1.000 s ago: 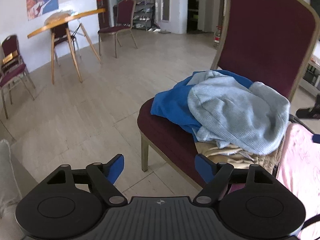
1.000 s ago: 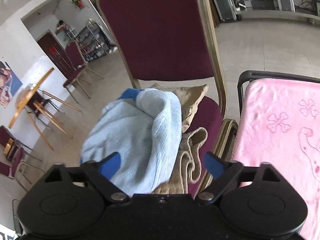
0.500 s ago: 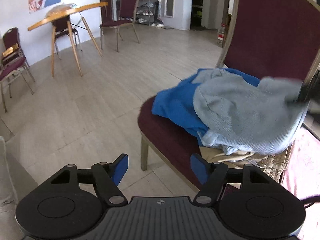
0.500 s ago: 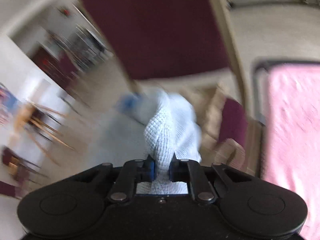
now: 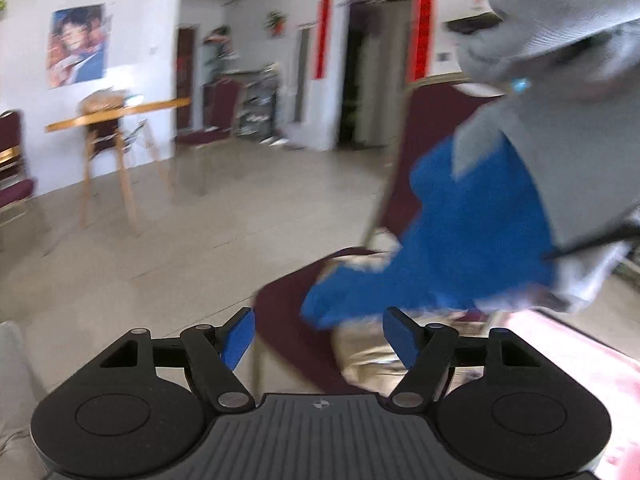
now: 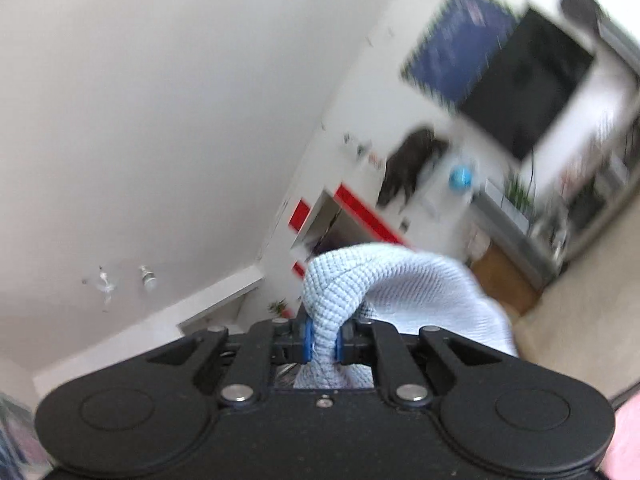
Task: Fold clothes
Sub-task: 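Lift the sweater with the right tool and lay it on the pink bed, then open the right tool and regrasp the sweater edge, then pull the sweater edge with the right tool to spread it on the bed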
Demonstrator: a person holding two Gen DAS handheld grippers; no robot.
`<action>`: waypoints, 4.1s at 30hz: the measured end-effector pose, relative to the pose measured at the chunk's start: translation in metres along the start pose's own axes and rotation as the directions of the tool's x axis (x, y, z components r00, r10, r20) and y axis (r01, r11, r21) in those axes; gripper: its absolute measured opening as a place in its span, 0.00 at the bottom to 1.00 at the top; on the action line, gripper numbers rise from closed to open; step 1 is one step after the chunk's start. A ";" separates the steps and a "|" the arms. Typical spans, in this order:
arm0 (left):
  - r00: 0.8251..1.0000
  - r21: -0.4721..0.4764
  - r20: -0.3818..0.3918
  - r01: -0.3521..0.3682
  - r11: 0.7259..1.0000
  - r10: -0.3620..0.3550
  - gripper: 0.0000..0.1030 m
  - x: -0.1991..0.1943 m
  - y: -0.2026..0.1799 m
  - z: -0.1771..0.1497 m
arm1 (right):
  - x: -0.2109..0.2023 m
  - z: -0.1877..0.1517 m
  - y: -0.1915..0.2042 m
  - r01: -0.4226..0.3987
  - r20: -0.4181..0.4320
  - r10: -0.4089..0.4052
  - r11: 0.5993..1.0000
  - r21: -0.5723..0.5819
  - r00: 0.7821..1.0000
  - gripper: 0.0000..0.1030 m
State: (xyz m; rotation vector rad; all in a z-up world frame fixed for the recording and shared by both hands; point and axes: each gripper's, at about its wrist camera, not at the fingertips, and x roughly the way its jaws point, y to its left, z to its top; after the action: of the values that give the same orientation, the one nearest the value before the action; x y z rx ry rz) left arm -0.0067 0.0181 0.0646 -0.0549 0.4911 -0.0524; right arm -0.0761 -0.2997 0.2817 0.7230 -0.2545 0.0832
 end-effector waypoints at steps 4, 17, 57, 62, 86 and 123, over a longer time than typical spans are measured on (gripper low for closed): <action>0.990 0.062 -0.019 0.138 0.989 -0.137 0.71 -0.017 -0.043 -0.013 | -0.053 0.034 0.006 0.122 -0.016 -0.125 0.985 -0.123 0.992 0.10; 0.939 0.217 -0.216 0.312 0.925 -0.266 0.71 -0.001 -0.130 -0.074 | -0.061 0.065 -0.093 0.429 -0.127 -0.438 0.898 -0.095 0.890 0.10; 0.871 0.399 -0.452 0.388 0.830 -0.190 0.70 0.054 -0.267 -0.167 | -0.269 -0.119 -0.428 0.747 -0.550 -0.713 0.627 -0.222 0.435 0.68; 0.854 0.378 -0.479 0.411 0.829 -0.205 0.70 0.058 -0.260 -0.173 | -0.280 -0.136 -0.406 0.752 -0.608 -0.692 0.621 -0.223 0.391 0.70; 0.853 0.194 -0.470 0.352 0.916 -0.228 0.69 0.099 -0.157 -0.174 | -0.109 -0.225 -0.338 0.431 -0.587 -0.705 0.708 -0.560 0.398 0.07; 0.758 0.209 -0.599 0.458 0.864 -0.257 0.57 0.107 -0.318 -0.204 | -0.229 -0.127 -0.489 0.795 -0.587 -0.653 0.606 -0.027 0.478 0.09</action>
State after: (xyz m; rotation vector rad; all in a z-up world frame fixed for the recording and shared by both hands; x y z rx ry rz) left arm -0.0205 -0.3136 -0.1441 0.2212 1.0502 -0.5573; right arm -0.1923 -0.5786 -0.1842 0.9832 0.6688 -0.5262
